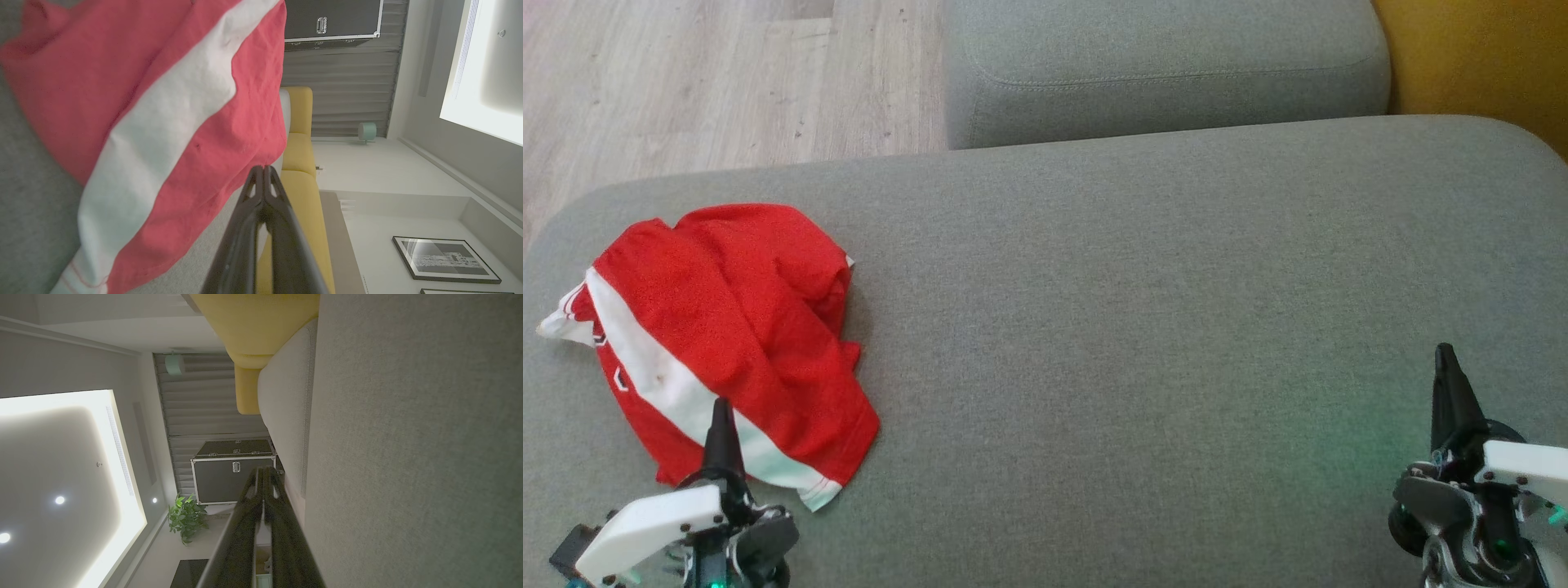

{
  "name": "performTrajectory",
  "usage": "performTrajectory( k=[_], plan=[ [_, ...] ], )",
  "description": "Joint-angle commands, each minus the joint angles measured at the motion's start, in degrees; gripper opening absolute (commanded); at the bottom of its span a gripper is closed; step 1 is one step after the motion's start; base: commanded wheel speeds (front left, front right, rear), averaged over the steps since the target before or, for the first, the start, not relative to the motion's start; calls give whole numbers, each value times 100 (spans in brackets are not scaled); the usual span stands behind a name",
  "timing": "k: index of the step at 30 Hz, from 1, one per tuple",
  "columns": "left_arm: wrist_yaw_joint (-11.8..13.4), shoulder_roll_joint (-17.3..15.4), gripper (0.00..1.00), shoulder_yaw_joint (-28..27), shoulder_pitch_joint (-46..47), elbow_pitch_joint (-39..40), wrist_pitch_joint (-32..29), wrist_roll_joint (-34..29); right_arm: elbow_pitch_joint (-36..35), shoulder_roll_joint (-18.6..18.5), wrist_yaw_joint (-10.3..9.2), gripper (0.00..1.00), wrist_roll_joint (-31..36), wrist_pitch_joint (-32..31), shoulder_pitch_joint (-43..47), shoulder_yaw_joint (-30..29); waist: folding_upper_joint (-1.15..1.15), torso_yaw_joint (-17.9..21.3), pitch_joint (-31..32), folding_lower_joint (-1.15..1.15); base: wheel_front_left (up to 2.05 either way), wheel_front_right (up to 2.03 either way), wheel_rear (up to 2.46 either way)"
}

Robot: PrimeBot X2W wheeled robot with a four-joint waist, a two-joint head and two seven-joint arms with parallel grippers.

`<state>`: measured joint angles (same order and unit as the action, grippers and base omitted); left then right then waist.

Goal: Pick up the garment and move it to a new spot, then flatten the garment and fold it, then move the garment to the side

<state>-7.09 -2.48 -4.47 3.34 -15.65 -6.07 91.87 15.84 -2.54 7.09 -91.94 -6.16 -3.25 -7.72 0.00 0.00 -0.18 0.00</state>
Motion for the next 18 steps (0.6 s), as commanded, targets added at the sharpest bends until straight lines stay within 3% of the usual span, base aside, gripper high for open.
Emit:
performTrajectory(
  k=[1,7,8,18],
  plan=[
    [-40,-40,0,-203,285,162,-40,31,-181,-33,40,0,-25,-31,-293,122,0,0,0,0,0,0,0],
    [-40,-40,0,-203,285,162,-40,31,-181,-33,40,0,-25,-31,-293,122,0,0,0,0,0,0,0],
    [4,2,100,3,-3,-19,3,-1,18,1,0,100,1,2,2,3,0,0,0,0,0,0,0],
    [2,7,100,43,-137,-151,129,-61,150,10,-4,100,128,128,120,109,0,9,5,0,0,0,0]
  ],
)
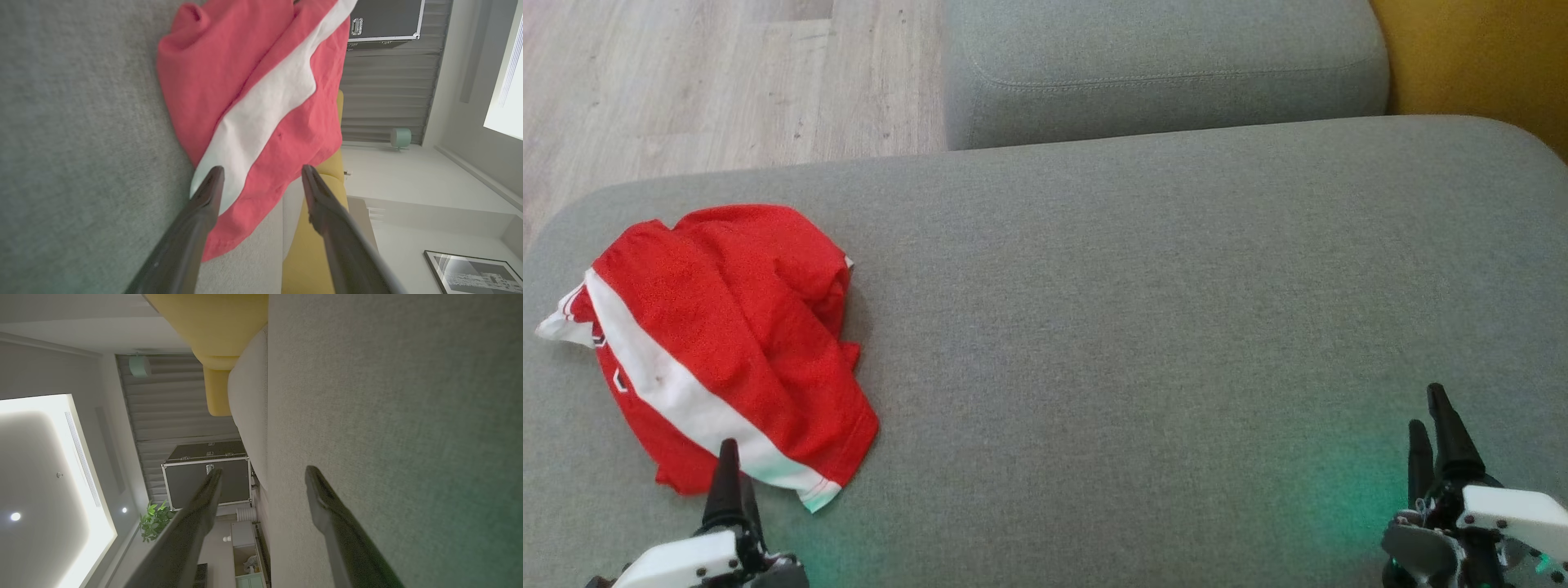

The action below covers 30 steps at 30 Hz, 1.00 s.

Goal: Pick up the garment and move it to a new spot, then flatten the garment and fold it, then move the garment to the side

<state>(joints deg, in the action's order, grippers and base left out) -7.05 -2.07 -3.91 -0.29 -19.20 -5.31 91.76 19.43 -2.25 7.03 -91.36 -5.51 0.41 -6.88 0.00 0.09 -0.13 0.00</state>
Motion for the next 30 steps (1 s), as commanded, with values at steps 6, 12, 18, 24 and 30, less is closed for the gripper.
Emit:
performTrajectory(
  k=[6,12,18,24,30],
  plan=[
    [-5,-36,100,-9,204,269,155,-129,-253,-22,5,100,341,165,-246,56,0,0,8,0,0,0,0],
    [-7,-39,100,-42,194,299,256,-275,-326,-24,7,100,696,266,-249,83,0,-9,15,0,0,0,0],
    [-9,-41,100,-177,218,428,357,-604,-487,-26,9,100,1295,368,-272,126,0,-14,11,0,0,0,0],
    [-11,-43,100,-262,245,640,457,-1067,-671,-28,12,100,1976,469,-291,199,0,-10,8,0,0,0,0],
    [7,-45,100,-315,264,742,541,-1336,-848,-30,13,100,2550,553,-318,318,0,7,4,0,0,0,0]
  ],
)
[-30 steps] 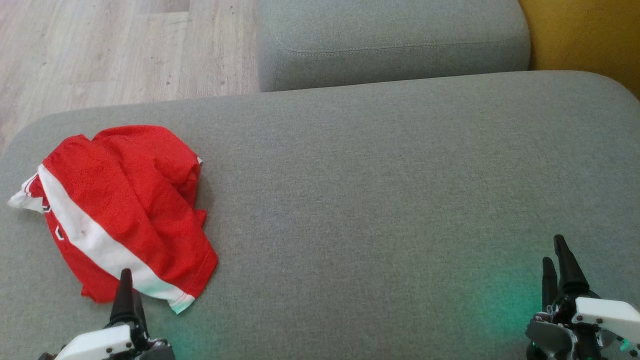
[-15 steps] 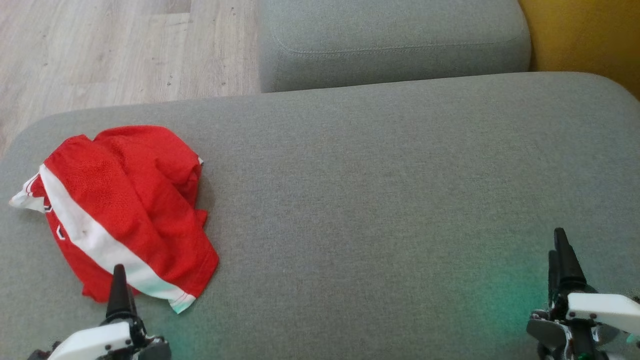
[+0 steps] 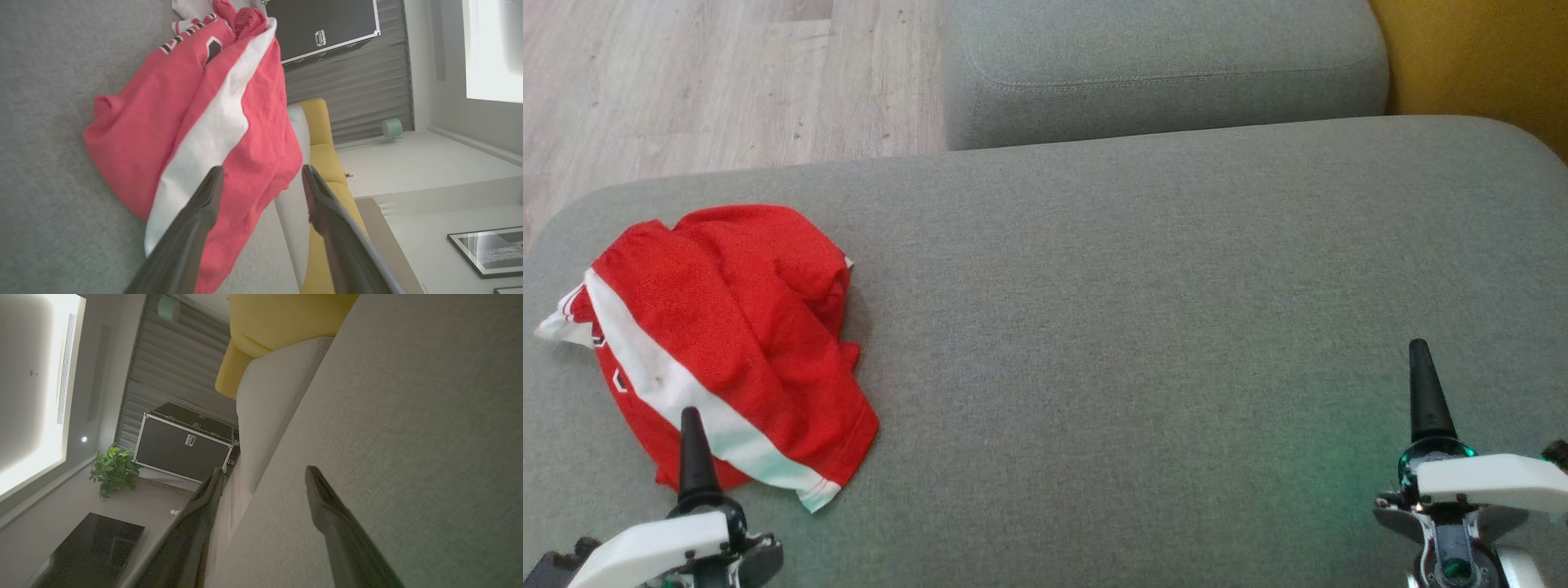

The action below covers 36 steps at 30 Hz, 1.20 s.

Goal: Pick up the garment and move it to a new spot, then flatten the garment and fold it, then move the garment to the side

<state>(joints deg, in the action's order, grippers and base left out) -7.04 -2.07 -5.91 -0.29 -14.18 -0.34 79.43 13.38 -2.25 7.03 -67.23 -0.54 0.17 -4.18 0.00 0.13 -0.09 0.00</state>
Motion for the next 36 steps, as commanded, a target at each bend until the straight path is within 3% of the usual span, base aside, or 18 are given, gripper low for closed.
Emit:
performTrajectory(
  k=[1,15,28,36],
  plan=[
    [6,-46,100,-119,267,275,60,-171,-267,-30,14,100,233,73,-296,63,0,8,-2,0,0,0,0],
    [160,-51,100,281,216,874,296,-1673,-591,-36,19,100,1934,310,-329,219,0,38,-29,0,0,0,0],
    [233,-57,100,909,197,918,531,-3540,-715,-41,24,100,3253,547,-316,422,0,62,-37,0,0,0,0],
    [432,-211,100,1258,228,818,666,-4357,-695,-44,27,100,3987,682,-323,506,0,81,-44,0,0,0,0]
  ],
)
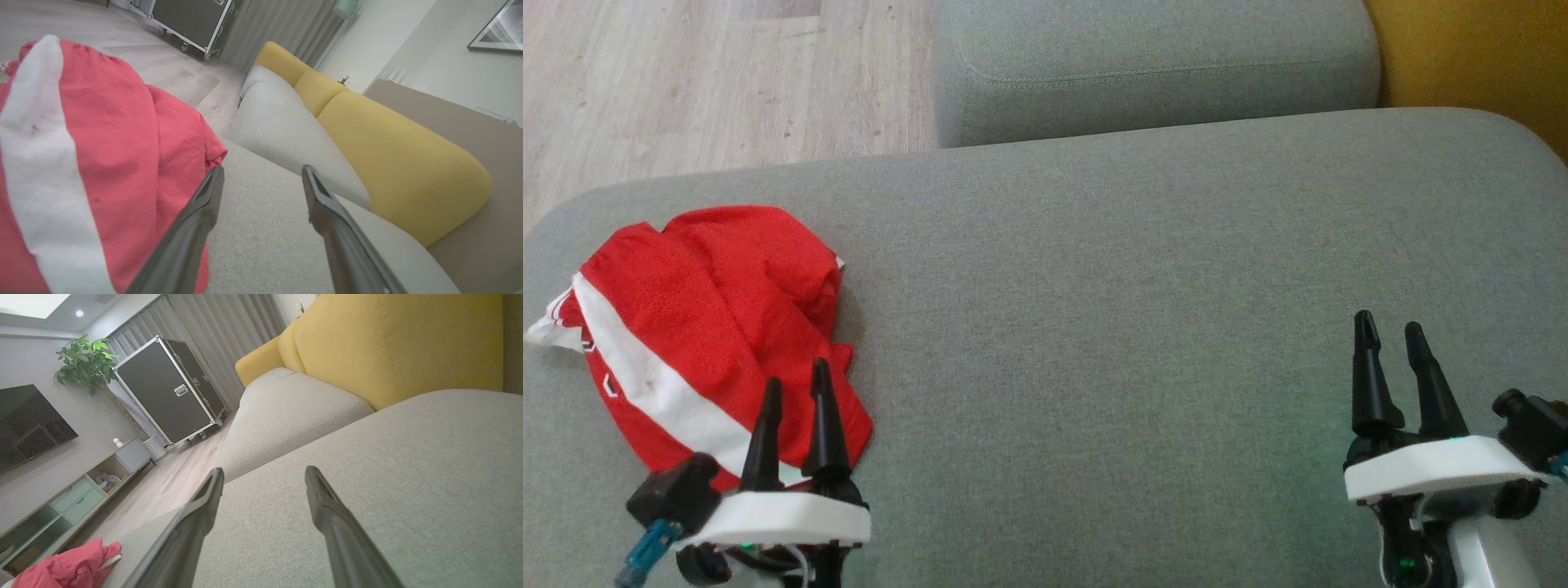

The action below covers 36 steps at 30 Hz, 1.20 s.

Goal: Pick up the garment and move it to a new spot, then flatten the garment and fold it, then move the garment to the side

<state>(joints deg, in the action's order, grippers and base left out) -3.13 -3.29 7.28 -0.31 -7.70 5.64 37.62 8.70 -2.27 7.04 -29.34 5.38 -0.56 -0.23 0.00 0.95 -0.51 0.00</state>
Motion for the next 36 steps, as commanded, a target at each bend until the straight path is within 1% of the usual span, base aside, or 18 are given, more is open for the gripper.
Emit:
performTrajectory(
  k=[1,6,7,13,17,19,21,25,28,32,33,34,36],
  plan=[
    [80,-118,100,-19,239,149,85,-266,-221,-42,26,100,293,107,-251,126,0,1,-3,0,0,0,0],
    [339,-286,100,303,313,73,186,-788,-220,-44,29,100,844,208,-265,183,0,-5,-5,0,0,0,0],
    [339,-286,100,303,313,73,186,-788,-220,-44,29,100,844,208,-265,183,0,-5,-5,0,0,0,0],
    [628,-435,100,578,377,36,287,-1209,-255,-46,31,100,1378,310,-278,271,0,-2,0,0,0,0,0],
    [762,-509,100,731,421,31,354,-1432,-279,-48,32,100,1723,377,-286,344,0,-1,7,0,0,0,0],
    [796,-534,100,796,425,-7,388,-1513,-299,-49,33,100,1903,411,-293,384,0,4,12,0,0,0,0],
    [764,-536,100,832,424,-119,421,-1537,-320,-49,34,100,2086,445,-301,427,0,12,19,0,0,0,0],
    [786,-584,100,954,478,-198,489,-1823,-334,-51,35,100,2339,513,-321,486,0,29,20,0,0,0,0],
    [819,-621,100,1060,511,-207,539,-2062,-353,-52,36,100,2603,563,-342,534,0,32,20,0,0,0,0],
    [926,-732,100,1326,574,-279,606,-2546,-383,-53,38,100,2977,631,-349,591,0,31,26,0,0,0,0],
    [948,-749,100,1397,591,-286,623,-2639,-384,-54,38,100,3027,648,-343,598,0,31,26,0,0,0,0],
    [973,-754,100,1448,603,-282,640,-2698,-386,-54,39,100,2925,665,-329,614,0,31,27,0,0,0,0],
    [1033,-702,100,1414,596,-207,674,-2653,-392,-55,39,100,2835,699,-325,604,0,34,26,0,0,0,0]
  ],
)
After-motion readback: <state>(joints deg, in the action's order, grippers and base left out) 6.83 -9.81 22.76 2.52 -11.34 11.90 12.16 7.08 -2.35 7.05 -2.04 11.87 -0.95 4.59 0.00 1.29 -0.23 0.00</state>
